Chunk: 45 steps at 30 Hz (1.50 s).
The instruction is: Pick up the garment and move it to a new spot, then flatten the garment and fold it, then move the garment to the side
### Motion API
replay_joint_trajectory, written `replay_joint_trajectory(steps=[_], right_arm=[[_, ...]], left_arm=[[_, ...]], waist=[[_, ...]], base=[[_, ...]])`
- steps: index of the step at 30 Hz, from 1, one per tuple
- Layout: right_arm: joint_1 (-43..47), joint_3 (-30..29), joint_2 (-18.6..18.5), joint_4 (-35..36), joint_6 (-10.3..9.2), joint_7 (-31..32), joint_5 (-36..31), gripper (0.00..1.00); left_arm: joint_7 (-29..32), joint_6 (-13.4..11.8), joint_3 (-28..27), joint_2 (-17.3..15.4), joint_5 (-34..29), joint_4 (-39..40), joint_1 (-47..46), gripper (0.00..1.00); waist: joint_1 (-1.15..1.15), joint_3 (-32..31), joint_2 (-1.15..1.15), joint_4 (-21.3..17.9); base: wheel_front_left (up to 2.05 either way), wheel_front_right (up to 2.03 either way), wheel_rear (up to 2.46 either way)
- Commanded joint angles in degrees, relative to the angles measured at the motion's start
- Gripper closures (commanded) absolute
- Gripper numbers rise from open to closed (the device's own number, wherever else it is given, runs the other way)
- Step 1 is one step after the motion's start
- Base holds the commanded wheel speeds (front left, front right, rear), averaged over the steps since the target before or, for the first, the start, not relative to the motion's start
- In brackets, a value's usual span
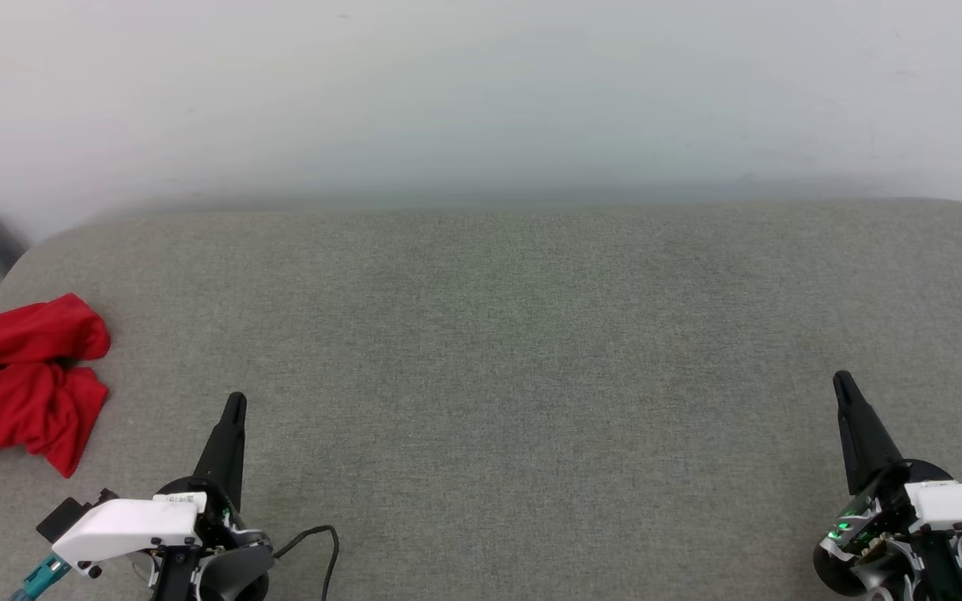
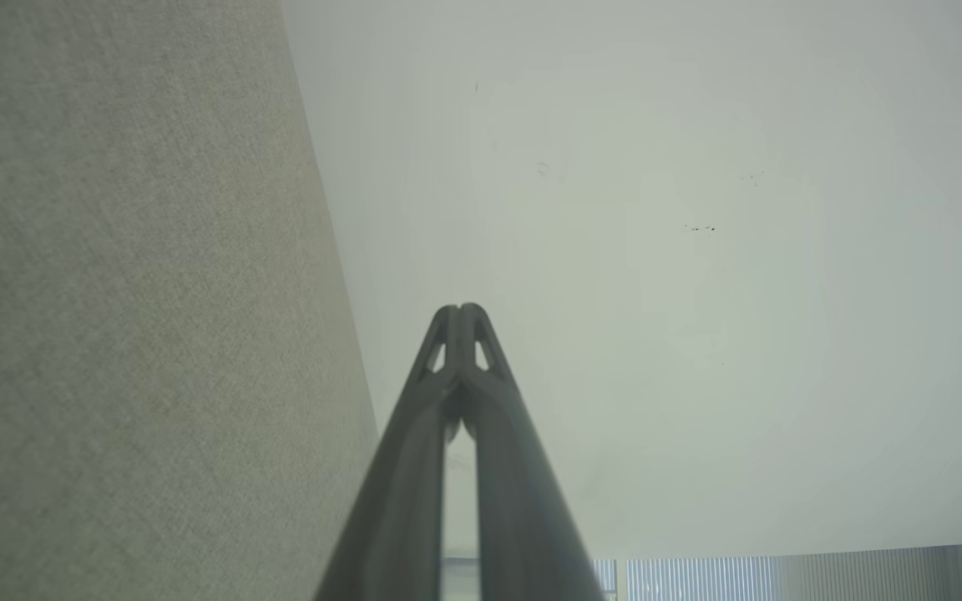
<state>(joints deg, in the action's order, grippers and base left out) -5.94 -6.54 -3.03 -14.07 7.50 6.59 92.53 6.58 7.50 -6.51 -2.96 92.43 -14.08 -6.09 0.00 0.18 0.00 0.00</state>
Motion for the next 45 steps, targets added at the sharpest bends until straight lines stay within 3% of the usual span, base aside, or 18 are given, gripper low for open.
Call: replay_joint_trajectory(steps=[1,14,15,25,45], right_arm=[[-0.8,0.0,0.2,-0.1,-0.02,0.1,-0.3,1.00],[-0.8,0.0,0.2,-0.1,-0.02,0.1,-0.3,1.00],[0.1,0.0,0.0,-0.1,0.01,-0.1,0.0,0.00],[2.2,-0.2,0.0,-0.6,0.00,-2.3,-3.7,0.00],[4.7,-0.2,0.1,8.3,0.00,-7.4,-32.4,0.00]], left_arm=[[0.1,0.1,-0.2,0.1,-0.2,0.0,-0.4,1.00],[0.1,0.1,-0.2,0.1,-0.2,0.0,-0.4,1.00],[-0.1,0.0,0.1,0.0,0.0,-0.1,0.1,0.00],[-2.3,-0.1,0.2,0.1,-3.1,0.3,1.8,0.00],[-7.4,-7.3,4.8,0.1,-30.1,7.7,3.3,0.00]], waist=[[0.00,0.0,0.00,0.0],[0.00,0.0,0.00,0.0],[0.00,0.0,0.00,0.0],[0.00,0.1,0.00,0.0],[0.00,0.4,0.00,0.0]], base=[[0.00,0.00,0.00],[0.00,0.00,0.00],[0.00,0.00,0.00],[0.00,0.00,0.00],[0.00,0.00,0.00]])
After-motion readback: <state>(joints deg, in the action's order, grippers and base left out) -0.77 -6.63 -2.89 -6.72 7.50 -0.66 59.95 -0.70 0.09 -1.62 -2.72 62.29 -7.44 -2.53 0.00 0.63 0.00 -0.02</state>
